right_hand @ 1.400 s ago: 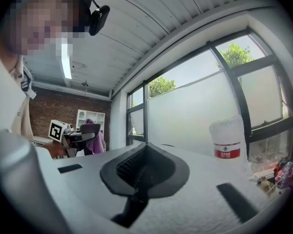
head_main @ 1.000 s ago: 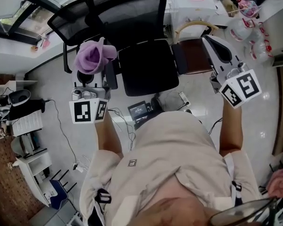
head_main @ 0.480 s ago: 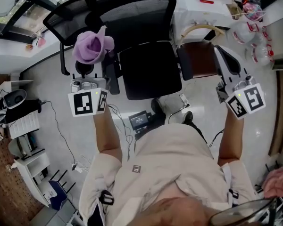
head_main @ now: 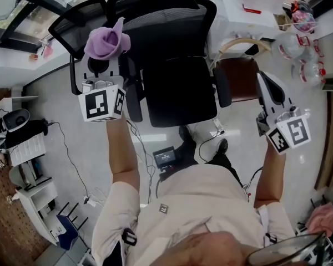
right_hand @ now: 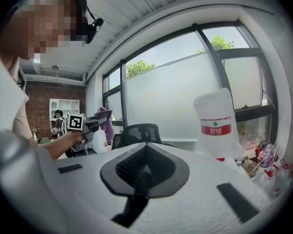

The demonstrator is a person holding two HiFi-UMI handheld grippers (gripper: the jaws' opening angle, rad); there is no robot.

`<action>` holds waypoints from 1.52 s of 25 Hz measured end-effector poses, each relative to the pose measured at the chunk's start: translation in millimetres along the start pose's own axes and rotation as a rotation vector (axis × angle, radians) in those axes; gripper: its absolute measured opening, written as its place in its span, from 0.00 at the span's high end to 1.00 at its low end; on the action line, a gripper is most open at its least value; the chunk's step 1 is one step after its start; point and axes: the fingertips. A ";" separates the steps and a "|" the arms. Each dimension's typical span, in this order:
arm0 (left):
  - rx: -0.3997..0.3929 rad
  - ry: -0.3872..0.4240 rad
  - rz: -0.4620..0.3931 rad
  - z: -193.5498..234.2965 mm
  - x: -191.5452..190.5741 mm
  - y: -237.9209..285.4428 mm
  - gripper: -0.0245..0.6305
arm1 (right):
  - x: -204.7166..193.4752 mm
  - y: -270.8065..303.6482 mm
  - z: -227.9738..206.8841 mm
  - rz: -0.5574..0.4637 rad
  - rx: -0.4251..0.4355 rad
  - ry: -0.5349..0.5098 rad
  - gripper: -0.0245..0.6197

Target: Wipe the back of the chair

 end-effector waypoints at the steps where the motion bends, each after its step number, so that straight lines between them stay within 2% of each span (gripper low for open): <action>1: 0.001 0.003 -0.002 4.4 -5.9 9.3 0.86 | -4.9 4.1 -2.9 0.009 -0.005 0.005 0.97; 13: 0.064 0.035 0.117 52.4 -85.2 111.3 0.86 | -82.7 30.2 -21.0 0.124 -0.053 0.088 0.97; 18: 0.101 0.014 0.178 69.3 -117.8 146.1 0.86 | -107.8 35.7 -27.1 0.166 -0.071 0.105 0.97; 25: 0.121 0.037 0.220 72.6 -135.5 179.8 0.86 | -132.0 35.6 -33.1 0.199 -0.088 0.131 0.97; 28: 0.115 0.052 0.227 58.1 -137.3 191.6 0.86 | -136.7 31.1 -35.2 0.203 -0.097 0.138 0.97; 30: 0.074 0.043 0.221 35.1 -137.0 204.1 0.86 | -140.3 25.9 -38.9 0.209 -0.110 0.140 0.97; 34: -0.037 0.011 0.189 -34.2 -132.5 236.0 0.86 | -149.4 12.2 -47.7 0.221 -0.144 0.149 0.97; 38: -0.106 -0.006 0.124 -102.3 -113.7 256.8 0.86 | -156.7 0.9 -52.4 0.229 -0.170 0.162 0.97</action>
Point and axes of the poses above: the fingertips, and each gripper's own axes: y forward along the fingers, z to its left, x out of its top, and after that the axes turned 3 degrees about z, right-handed
